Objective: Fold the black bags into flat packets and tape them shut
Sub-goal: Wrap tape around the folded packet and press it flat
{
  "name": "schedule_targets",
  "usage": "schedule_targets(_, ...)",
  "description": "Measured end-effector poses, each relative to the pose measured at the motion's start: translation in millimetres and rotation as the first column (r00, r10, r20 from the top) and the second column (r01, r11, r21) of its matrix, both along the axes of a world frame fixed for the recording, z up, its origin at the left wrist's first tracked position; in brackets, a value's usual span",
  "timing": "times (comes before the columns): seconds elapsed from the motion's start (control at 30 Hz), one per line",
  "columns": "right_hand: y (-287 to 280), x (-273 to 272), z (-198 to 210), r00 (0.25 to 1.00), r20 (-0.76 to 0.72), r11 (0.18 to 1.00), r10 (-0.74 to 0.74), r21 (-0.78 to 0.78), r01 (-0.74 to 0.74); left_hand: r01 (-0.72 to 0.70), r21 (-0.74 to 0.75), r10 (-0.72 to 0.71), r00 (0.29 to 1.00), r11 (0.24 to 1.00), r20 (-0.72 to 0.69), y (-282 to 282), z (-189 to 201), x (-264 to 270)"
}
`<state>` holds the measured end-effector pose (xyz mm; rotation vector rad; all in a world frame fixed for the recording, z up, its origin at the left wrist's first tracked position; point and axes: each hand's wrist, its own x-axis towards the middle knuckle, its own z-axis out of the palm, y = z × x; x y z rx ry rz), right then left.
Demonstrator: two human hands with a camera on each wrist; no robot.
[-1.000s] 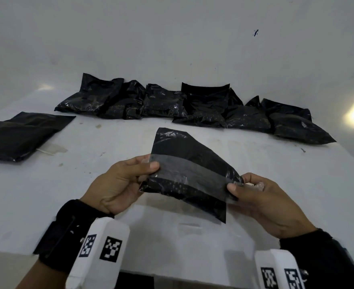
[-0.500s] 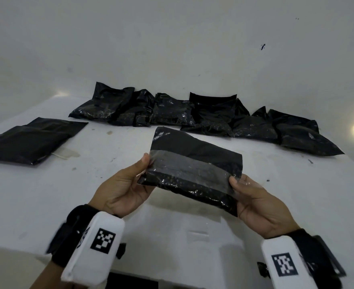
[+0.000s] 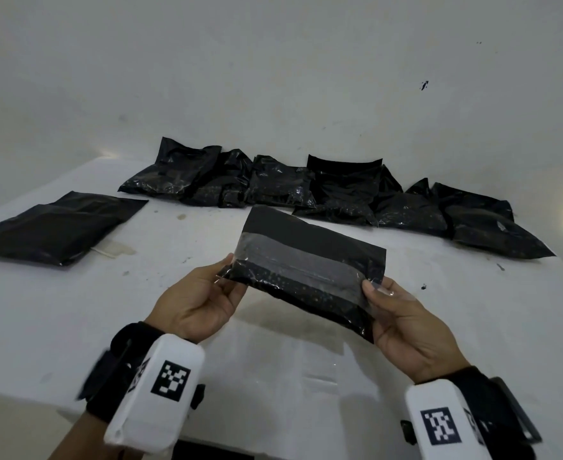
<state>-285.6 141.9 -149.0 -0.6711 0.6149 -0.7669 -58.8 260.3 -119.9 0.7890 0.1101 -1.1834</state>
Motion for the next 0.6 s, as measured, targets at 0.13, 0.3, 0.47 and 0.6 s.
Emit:
schedule_targets(0.13,-1.3,0.3,2.9,1.0,0.028,1.0,-0.012,-0.007,0.013,0.072,-0.034,-0.07,0.996,0.997,0.057,2.8,6.1,-4.1)
schedule_targets(0.3,-0.7,2.9,5.8,0.998,0.052,0.999,-0.032,-0.017,0.033,0.142,-0.016,-0.14,0.985,0.99,0.101,5.4,11.0,-0.7)
schedule_targets(0.47,0.0,3.0,6.2,0.999,0.04,0.999,-0.018,-0.042,0.02,0.173,0.034,-0.176,0.955,0.984,0.241,7.8,14.8,-0.2)
schedule_targets(0.6,2.3,3.6,10.4,0.999,0.046,0.997,-0.008,-0.071,0.011,0.185,0.146,-0.227,0.9,0.972,0.371,7.0,16.1,1.9)
